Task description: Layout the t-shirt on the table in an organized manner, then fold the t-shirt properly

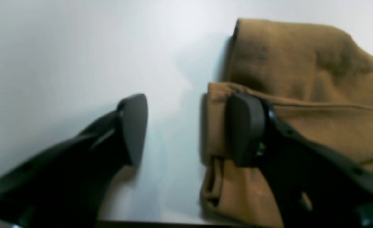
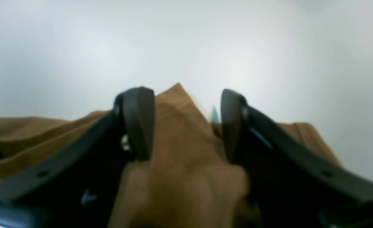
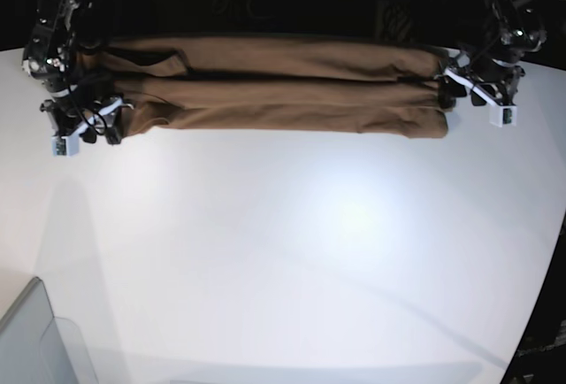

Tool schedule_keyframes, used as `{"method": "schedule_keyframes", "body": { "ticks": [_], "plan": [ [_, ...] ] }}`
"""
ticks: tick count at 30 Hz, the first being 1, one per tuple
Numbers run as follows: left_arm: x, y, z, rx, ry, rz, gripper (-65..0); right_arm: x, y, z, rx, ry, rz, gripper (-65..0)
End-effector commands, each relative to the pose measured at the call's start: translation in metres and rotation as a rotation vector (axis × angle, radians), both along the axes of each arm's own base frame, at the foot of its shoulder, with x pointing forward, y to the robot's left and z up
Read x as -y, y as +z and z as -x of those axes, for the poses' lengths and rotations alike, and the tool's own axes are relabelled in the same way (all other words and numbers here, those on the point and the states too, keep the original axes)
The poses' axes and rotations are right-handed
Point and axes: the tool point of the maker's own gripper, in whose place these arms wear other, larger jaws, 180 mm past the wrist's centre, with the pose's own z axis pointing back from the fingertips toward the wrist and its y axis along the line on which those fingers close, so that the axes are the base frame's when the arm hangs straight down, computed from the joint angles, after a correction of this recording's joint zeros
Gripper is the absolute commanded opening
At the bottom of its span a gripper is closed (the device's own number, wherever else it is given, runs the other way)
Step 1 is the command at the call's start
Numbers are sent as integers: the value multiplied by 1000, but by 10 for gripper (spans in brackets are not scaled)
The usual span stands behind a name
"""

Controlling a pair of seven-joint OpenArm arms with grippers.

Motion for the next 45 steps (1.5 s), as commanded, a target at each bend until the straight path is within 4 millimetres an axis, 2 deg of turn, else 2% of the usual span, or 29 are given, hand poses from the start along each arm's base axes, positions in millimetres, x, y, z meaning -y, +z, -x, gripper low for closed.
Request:
{"method": "schedule_keyframes", "body": {
  "ticks": [1, 6, 7, 11, 19, 21, 24, 26, 29, 34, 41, 45],
  "plan": [
    [-2, 4, -2, 7, -5, -9, -256, 3, 13, -8, 49, 4, 7, -414],
    [-2, 4, -2, 8, -5, -7, -256, 5, 13, -8, 48, 0, 8, -630],
    [-2, 4, -2, 7, -5, -7, -256, 5, 14, -8, 49, 1, 9, -650],
    [-2, 3, -1, 4, -5, -8, -256, 4, 17, -7, 54, 6, 14, -650],
    [-3, 3, 0, 2, -4, -8, -256, -7, 39, -5, 110, 26, 31, -650],
    [-3, 3, 0, 2, -4, -8, -256, -7, 37, -5, 100, 32, 33, -619],
    [-3, 3, 0, 2, -4, -8, -256, -7, 29, -1, 49, 36, 33, -493],
    [-3, 3, 0, 2, -4, -8, -256, -7, 31, -6, 48, 37, 35, -410],
    [-3, 3, 0, 2, -4, -8, -256, -6, 32, -9, 53, 37, 36, -328],
    [-3, 3, 0, 2, -4, -8, -256, -6, 32, -10, 55, 36, 35, -322],
    [-3, 3, 0, 2, -4, -8, -256, 4, 12, -15, 8, 10, 9, -322],
    [-3, 3, 0, 2, -4, -8, -256, 9, 9, -15, 0, 6, 13, -329]
  ]
}}
